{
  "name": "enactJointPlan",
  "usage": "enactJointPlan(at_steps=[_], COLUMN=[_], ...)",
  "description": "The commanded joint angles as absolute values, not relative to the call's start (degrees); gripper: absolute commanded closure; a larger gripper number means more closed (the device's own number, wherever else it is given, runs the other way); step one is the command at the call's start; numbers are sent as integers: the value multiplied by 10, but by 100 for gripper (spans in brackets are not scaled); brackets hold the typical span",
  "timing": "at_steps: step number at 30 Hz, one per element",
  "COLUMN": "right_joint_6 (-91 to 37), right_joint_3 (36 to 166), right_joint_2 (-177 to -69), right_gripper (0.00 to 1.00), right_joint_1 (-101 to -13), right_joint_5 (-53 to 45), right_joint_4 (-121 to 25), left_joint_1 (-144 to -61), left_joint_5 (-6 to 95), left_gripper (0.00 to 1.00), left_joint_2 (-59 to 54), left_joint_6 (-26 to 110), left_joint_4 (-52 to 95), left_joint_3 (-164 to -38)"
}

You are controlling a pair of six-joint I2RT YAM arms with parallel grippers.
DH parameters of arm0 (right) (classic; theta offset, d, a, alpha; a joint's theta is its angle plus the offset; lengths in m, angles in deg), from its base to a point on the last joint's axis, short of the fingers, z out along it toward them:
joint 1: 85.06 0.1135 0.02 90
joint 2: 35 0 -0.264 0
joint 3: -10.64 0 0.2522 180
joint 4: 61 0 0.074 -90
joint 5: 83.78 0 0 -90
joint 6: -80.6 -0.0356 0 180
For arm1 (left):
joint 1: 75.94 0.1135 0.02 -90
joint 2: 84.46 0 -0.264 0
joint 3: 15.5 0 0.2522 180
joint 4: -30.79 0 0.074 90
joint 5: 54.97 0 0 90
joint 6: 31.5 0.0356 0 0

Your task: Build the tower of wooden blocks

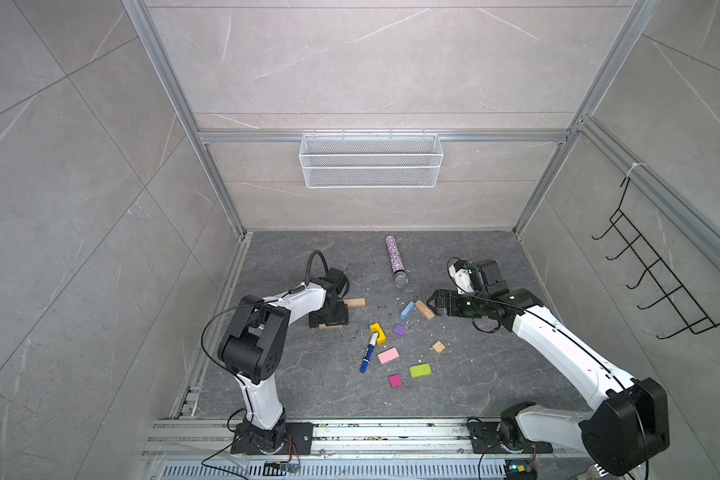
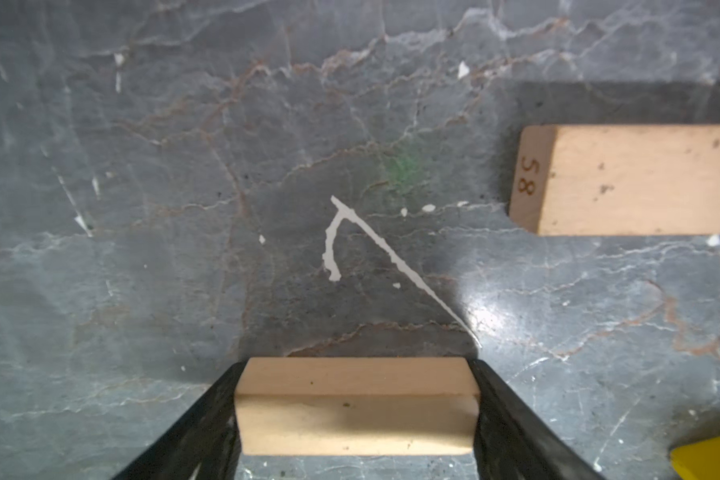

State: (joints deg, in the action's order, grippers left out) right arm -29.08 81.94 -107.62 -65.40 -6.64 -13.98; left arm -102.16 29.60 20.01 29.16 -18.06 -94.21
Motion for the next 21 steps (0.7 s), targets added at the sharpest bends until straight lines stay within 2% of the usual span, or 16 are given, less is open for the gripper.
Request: enactJointPlan(at_steps=[1,14,21], right_joint_6=[-284,-281,-279], right_joint_3=[821,815,812], right_joint_2=[-1072,-1068,-1067], right_gripper=[1,1,1], right_joint_1=[-650,-650,-650], right_joint_5=[-65,-62,-61], right_joint_4=[-130,-125,-125], left_joint_1=[-1041,-1074,-1079], left_joint_5=[312,305,304], left_gripper=[24,23,15], left_joint_2=[232,279,283], left_joint_6=[260,224,224], left_joint_4=[-181,-221,-231], left_joint_3=[-952,-1021,-1024])
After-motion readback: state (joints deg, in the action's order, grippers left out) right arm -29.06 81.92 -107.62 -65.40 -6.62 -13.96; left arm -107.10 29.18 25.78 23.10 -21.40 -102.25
